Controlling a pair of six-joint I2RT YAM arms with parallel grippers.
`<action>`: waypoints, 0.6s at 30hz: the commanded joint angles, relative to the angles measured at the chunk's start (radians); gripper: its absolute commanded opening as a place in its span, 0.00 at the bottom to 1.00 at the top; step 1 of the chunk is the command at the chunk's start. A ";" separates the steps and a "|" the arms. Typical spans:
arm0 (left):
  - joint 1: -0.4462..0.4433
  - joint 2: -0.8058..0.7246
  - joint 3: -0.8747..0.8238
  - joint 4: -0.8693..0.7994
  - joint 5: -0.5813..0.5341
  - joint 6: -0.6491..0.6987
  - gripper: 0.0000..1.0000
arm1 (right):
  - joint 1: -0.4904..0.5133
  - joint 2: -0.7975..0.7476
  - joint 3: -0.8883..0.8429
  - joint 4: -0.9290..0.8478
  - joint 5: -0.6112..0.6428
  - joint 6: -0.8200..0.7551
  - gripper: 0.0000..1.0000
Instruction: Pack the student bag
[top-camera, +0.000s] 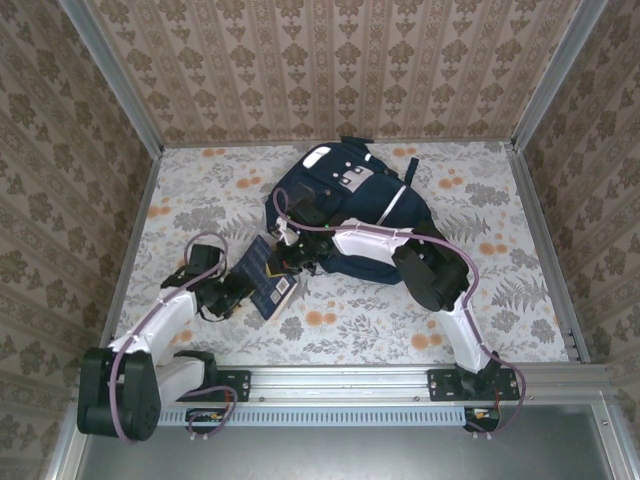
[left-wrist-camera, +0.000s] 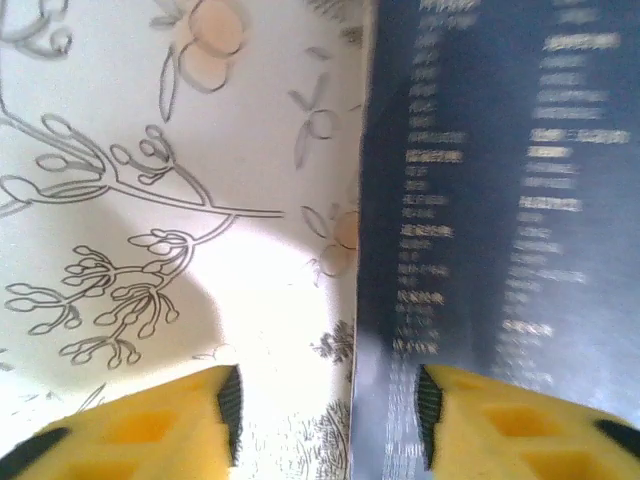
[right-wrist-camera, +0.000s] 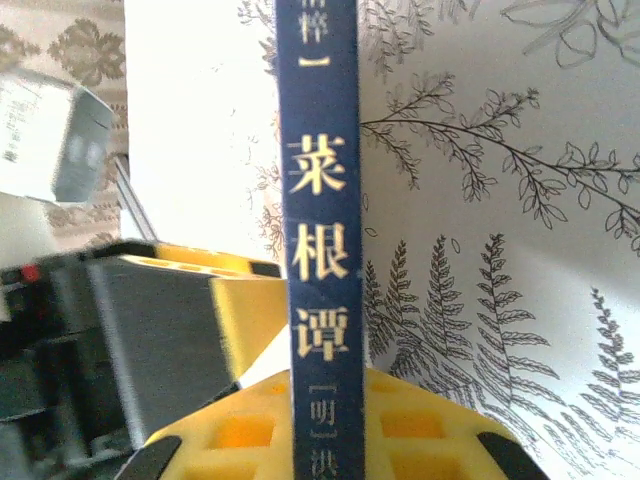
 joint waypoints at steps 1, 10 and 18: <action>0.005 -0.084 0.106 -0.126 -0.039 0.079 0.64 | -0.005 -0.153 0.005 -0.050 0.046 -0.086 0.01; 0.051 -0.102 0.266 0.064 0.263 0.210 0.72 | -0.166 -0.402 -0.253 0.303 -0.130 0.195 0.00; 0.029 0.012 0.303 0.583 0.508 -0.045 0.71 | -0.228 -0.481 -0.380 0.638 -0.268 0.435 0.00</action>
